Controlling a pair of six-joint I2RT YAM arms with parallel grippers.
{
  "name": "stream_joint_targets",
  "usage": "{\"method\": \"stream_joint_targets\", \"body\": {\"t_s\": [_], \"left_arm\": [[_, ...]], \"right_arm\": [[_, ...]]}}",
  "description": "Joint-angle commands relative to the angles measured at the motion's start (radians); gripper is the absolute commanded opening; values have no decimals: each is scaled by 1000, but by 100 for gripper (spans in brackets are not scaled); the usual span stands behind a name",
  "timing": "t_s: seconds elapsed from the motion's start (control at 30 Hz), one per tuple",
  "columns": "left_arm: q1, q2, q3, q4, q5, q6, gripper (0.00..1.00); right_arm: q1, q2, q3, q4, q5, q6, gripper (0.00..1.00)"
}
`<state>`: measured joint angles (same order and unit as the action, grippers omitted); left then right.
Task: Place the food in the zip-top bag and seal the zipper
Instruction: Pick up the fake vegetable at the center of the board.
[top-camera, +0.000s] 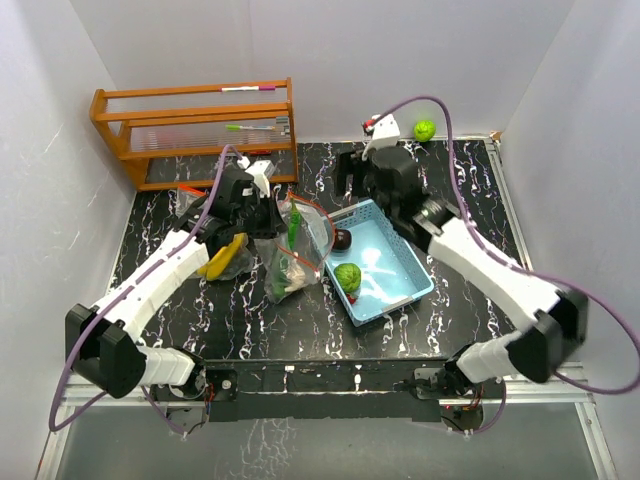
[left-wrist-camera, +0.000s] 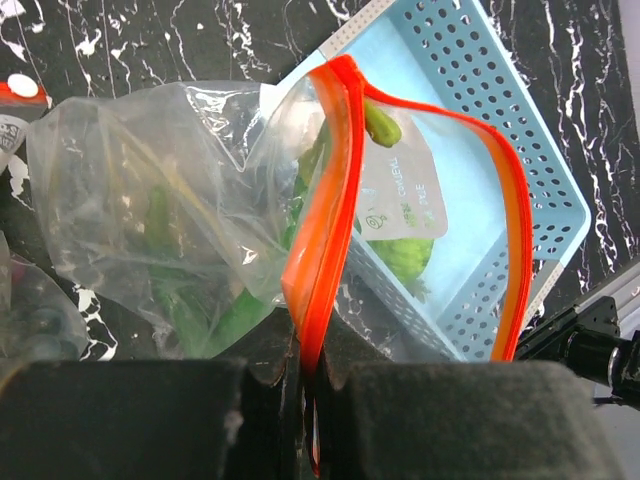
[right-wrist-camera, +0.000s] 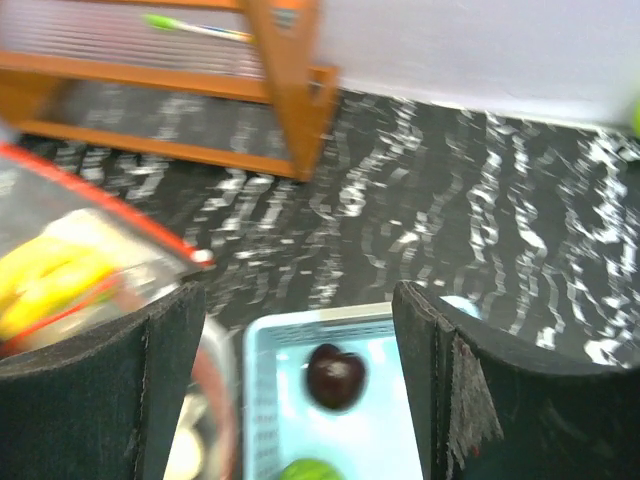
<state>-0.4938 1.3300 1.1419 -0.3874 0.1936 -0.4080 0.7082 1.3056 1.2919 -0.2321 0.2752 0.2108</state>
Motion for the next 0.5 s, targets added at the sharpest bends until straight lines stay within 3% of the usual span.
{"method": "stream_joint_targets", "body": {"t_s": [0.0,0.13,0.47], "left_arm": [[3,-85,8,61,5,10,0],[3,-83,-23,89,50,-8,0],[4,-74,-39,104,35,38,0]], "right_arm": [[-165,185,133,-116,76,13,79],[-303,332,235,-95,53,50,96],[-491,748,478,92,63,2,99]]}}
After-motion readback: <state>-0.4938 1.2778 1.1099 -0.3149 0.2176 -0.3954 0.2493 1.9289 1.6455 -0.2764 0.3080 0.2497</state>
